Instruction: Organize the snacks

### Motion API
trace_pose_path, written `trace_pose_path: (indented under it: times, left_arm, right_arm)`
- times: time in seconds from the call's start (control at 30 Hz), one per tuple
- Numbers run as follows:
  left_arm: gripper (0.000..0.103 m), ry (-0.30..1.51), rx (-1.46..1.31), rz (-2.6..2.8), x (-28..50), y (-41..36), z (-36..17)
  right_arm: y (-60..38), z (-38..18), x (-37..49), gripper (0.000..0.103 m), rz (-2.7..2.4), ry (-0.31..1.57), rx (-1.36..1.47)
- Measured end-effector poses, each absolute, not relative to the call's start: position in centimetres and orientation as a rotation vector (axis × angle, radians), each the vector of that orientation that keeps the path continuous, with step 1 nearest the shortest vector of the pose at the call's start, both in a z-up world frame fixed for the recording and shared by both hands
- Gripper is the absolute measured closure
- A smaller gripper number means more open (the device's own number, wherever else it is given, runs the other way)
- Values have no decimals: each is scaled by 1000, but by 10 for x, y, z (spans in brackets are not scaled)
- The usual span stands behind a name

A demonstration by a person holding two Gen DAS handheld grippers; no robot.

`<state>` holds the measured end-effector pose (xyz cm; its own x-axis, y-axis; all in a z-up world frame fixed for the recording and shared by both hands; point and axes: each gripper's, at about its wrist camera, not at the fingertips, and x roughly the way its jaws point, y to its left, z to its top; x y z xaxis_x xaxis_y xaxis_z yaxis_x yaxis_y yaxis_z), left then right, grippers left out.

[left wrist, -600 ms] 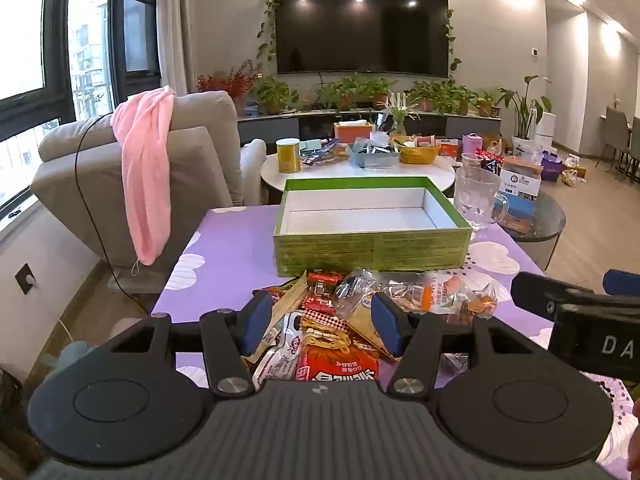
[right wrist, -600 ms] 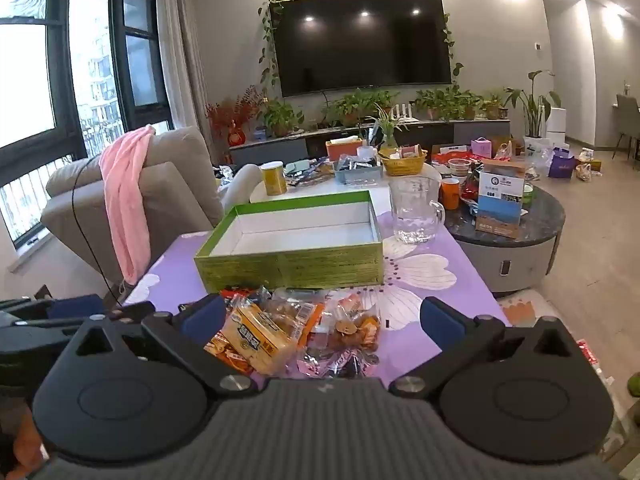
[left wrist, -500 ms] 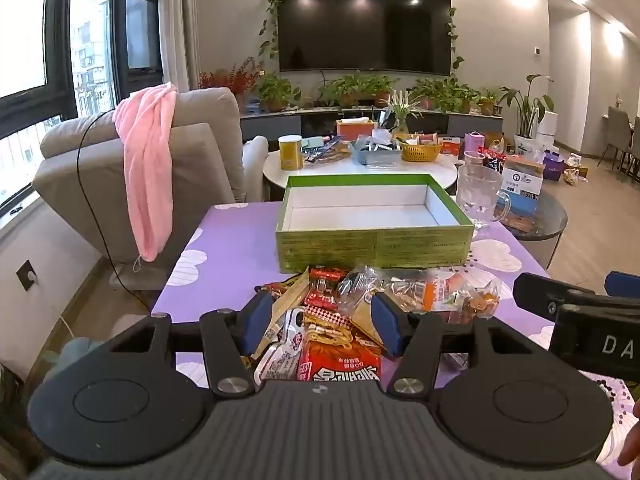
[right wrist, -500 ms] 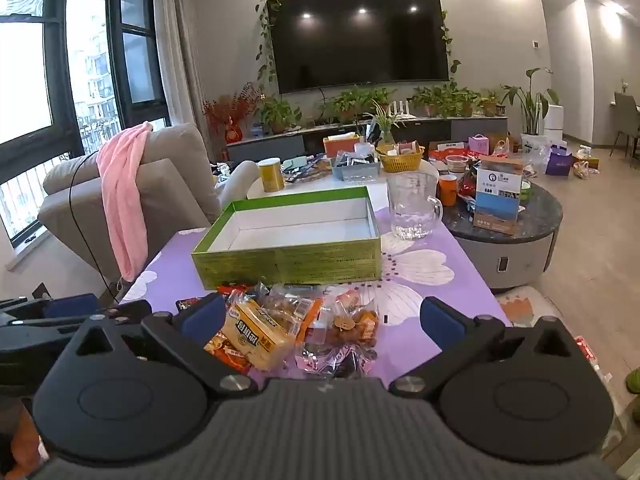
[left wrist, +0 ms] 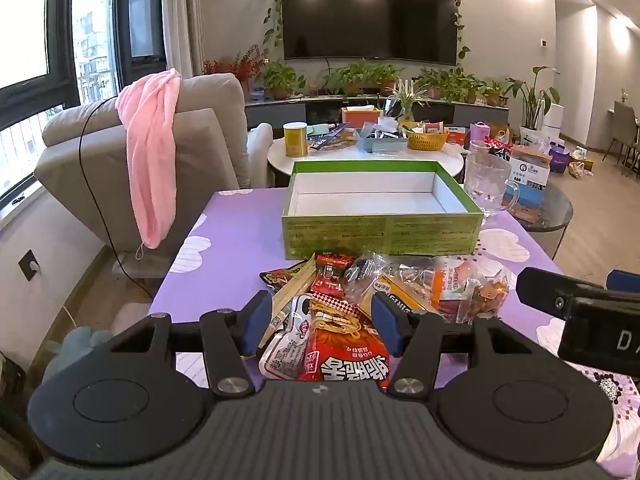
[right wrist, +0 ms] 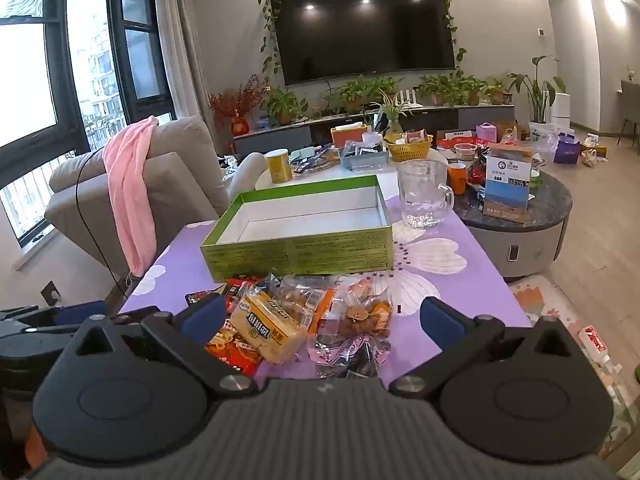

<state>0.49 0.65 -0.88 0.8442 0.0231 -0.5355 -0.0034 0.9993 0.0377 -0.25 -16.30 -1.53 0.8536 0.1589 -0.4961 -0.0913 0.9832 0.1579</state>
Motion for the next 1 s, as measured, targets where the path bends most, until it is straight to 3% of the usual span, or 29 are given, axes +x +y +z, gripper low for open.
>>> trace_pose_path:
  times: [1.0]
  left_arm:
    - [51,617,29,21,10,8,-21]
  right_arm:
    - [-166,-23,0,55,107,563,145]
